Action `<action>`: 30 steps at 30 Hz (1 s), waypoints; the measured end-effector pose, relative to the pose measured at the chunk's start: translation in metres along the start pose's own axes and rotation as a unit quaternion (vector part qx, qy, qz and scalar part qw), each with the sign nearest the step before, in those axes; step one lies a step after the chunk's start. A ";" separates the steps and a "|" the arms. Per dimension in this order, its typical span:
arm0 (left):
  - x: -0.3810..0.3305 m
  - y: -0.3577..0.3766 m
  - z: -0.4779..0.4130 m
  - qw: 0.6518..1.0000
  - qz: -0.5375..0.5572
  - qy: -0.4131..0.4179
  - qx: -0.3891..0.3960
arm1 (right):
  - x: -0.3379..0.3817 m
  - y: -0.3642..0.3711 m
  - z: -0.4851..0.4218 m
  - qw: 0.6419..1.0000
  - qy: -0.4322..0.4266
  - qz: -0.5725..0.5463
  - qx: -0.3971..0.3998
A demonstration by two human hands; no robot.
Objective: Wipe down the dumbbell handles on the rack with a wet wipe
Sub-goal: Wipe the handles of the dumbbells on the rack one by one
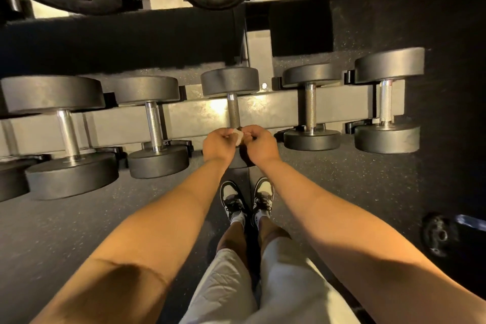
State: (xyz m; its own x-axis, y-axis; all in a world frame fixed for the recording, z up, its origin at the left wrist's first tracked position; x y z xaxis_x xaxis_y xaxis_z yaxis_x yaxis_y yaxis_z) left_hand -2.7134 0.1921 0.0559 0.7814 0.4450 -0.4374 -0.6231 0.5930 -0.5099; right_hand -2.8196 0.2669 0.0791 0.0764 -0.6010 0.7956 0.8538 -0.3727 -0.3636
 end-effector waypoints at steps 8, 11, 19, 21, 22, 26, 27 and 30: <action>-0.081 -0.040 0.082 0.989 0.091 0.089 0.074 | 0.091 -0.066 0.036 0.993 -0.059 -0.086 -0.047; -0.123 -0.044 0.100 0.987 0.073 0.137 0.050 | 0.115 -0.100 0.039 0.988 -0.084 -0.095 -0.089; -0.229 -0.015 0.128 0.983 0.073 0.164 0.022 | 0.150 -0.190 0.004 0.973 -0.141 -0.158 -0.091; -0.254 -0.008 0.129 0.977 0.121 0.176 0.009 | 0.155 -0.214 -0.015 0.965 -0.144 -0.200 -0.095; -0.266 -0.006 0.130 0.972 0.145 0.185 0.002 | 0.159 -0.227 -0.026 0.961 -0.151 -0.207 -0.099; -0.320 0.002 0.136 0.955 0.187 0.230 -0.032 | 0.192 -0.270 -0.064 0.959 -0.214 -0.157 -0.098; -0.334 0.004 0.138 0.953 0.197 0.228 -0.024 | 0.202 -0.277 -0.071 0.955 -0.227 -0.163 -0.100; -0.371 0.002 0.139 0.948 0.202 0.243 -0.036 | 0.228 -0.294 -0.093 0.949 -0.252 -0.160 -0.098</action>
State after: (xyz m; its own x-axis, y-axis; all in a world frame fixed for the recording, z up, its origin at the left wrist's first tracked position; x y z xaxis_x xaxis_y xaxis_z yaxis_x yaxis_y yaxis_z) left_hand -2.9999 0.1211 0.3203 0.3819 0.2547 -0.8884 -0.8829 0.3847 -0.2692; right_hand -3.1013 0.1740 0.3228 0.1078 -0.0377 0.9935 0.7661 -0.6337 -0.1072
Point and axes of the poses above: each hand's wrist, its own z-axis away from the middle knuckle, its own y-axis out of the palm, x = y × z, the point moved 4 cm from there along -z, towards the middle knuckle, and after that the axes turned 12 degrees about -y, right-handed, at the moved point
